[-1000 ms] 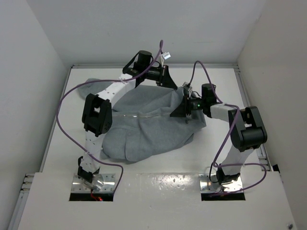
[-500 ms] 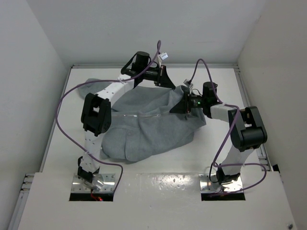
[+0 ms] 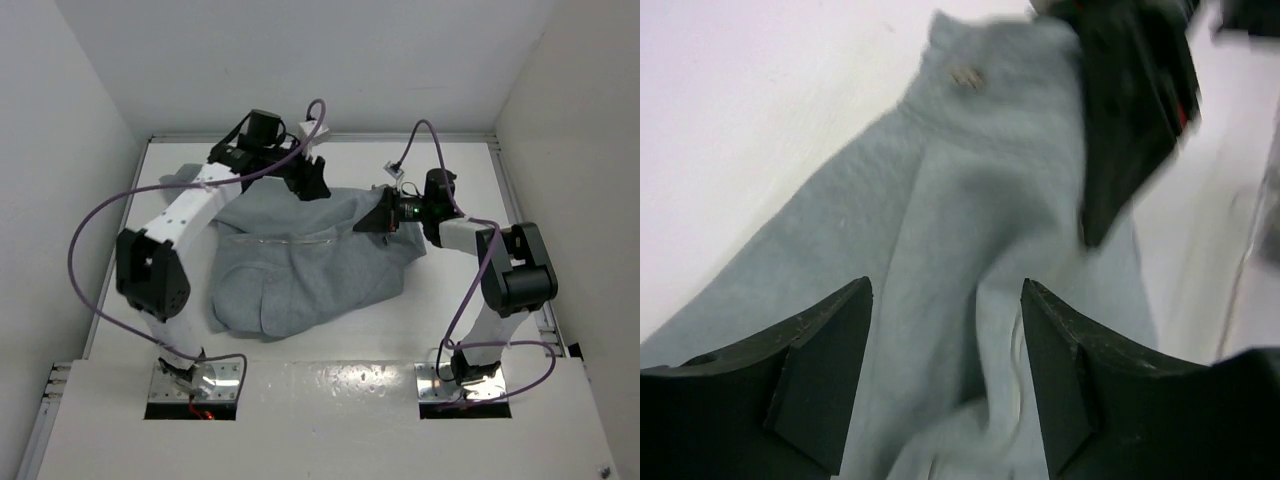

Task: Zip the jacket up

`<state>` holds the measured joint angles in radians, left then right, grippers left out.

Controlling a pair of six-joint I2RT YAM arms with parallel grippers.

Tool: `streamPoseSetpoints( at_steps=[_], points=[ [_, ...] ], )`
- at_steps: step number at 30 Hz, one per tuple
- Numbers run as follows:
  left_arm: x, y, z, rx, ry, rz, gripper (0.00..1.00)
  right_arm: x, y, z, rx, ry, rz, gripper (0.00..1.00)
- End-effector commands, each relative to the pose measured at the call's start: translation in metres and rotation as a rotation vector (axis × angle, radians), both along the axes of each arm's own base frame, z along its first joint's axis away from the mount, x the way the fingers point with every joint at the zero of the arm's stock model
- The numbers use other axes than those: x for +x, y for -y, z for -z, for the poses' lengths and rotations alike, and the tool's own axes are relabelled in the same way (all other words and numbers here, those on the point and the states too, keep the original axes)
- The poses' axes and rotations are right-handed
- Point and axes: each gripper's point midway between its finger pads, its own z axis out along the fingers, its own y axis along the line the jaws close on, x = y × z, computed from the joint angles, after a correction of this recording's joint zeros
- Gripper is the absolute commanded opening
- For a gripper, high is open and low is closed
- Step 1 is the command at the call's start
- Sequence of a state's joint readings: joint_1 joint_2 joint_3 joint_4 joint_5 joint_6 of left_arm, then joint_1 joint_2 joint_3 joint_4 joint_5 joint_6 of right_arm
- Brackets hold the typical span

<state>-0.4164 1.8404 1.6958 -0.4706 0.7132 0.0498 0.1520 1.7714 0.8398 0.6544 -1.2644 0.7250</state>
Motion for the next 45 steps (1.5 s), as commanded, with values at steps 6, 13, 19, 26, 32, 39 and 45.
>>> streamPoseSetpoints(
  at_steps=[6,13,19,26,32,39,45],
  points=[
    [-0.098,-0.041,0.050,0.309,0.159,0.322,0.67,-0.008,0.001,-0.045,0.069,0.004,-0.039,0.00],
    [-0.081,-0.027,0.082,0.374,0.149,0.306,0.71,-0.006,-0.002,-0.060,0.115,-0.029,-0.071,0.00],
    [-0.072,-0.017,0.099,0.393,0.172,0.308,0.67,-0.007,-0.002,-0.064,0.123,-0.023,-0.074,0.00],
    [-0.081,-0.027,0.093,0.371,0.205,0.349,0.00,-0.012,0.004,-0.021,-0.097,-0.268,0.047,0.00],
    [-0.094,-0.062,0.089,0.387,0.276,0.345,0.00,-0.005,0.023,-0.010,-0.182,-0.293,0.142,0.00],
    [-0.086,-0.114,0.075,0.421,0.347,0.243,0.00,0.009,0.057,0.006,-0.184,-0.316,0.239,0.00],
    [-0.083,-0.139,0.080,0.442,0.310,0.208,0.00,0.035,0.092,0.015,-0.173,-0.327,0.322,0.00]
  ],
)
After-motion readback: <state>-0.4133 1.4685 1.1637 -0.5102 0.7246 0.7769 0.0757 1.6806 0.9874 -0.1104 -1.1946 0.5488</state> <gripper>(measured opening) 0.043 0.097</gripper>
